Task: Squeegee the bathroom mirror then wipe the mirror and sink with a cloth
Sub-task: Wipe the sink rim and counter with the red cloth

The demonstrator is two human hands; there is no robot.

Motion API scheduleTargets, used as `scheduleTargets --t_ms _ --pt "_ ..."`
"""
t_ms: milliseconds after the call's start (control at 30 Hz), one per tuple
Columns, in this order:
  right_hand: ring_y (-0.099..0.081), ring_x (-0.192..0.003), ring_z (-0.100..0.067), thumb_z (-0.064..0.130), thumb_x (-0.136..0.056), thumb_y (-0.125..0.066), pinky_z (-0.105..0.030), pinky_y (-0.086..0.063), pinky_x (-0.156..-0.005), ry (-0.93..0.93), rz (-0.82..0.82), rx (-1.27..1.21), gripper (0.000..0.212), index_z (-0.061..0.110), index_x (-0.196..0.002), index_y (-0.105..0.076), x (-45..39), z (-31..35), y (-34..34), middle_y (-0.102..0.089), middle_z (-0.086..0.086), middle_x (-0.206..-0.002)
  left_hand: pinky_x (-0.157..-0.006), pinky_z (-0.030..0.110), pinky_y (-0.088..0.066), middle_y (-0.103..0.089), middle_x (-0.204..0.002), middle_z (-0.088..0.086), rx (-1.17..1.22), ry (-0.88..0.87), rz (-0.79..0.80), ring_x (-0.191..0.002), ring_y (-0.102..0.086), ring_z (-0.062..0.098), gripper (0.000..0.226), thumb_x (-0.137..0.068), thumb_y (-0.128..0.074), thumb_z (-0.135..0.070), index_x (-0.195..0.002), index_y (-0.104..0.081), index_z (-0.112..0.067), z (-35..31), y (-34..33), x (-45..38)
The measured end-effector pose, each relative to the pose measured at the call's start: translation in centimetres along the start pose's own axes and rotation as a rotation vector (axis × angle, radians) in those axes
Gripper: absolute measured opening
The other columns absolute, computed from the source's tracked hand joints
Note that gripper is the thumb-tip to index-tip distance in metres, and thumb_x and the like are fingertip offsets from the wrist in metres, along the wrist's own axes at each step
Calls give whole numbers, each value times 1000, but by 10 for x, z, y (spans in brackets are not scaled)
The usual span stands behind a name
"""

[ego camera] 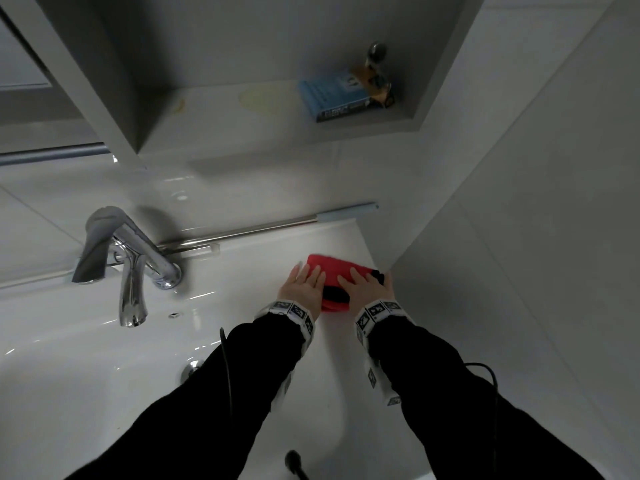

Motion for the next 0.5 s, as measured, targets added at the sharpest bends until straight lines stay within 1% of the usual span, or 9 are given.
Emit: scheduleTargets --t_ms 133,300,500 --pt "-11 -145 -25 43 -95 -35 -56 3 -114 -11 -25 7 60 39 -148 -8 -6 -5 8 -2 4 -160 -120 40 7 4 -159 10 43 14 18 -146 5 29 56 -101 -19 -24 -149 3 -6 3 1 -14" --pt "-7 -146 -25 38 -96 -37 -56 1 -116 -14 0 12 62 38 -149 -5 -19 -13 21 2 5 -160 -119 39 7 5 -159 8 88 26 15 -147 5 28 57 -100 -19 -23 -150 3 -8 7 6 -35" --pt "-4 -146 -28 32 -97 -37 -49 -2 -119 10 -11 -74 60 36 -150 -7 -38 -19 34 2 4 -160 -118 35 3 4 -159 6 173 9 11 -147 4 25 59 -97 -25 -17 -150 2 -10 18 15 -60"
Point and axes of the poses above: each hand's wrist, its own x-axis away from the middle knuckle, its own y-axis out of the back of the hand, z = x × y, the point moved 10 cm from there along -x, towards the middle knuckle
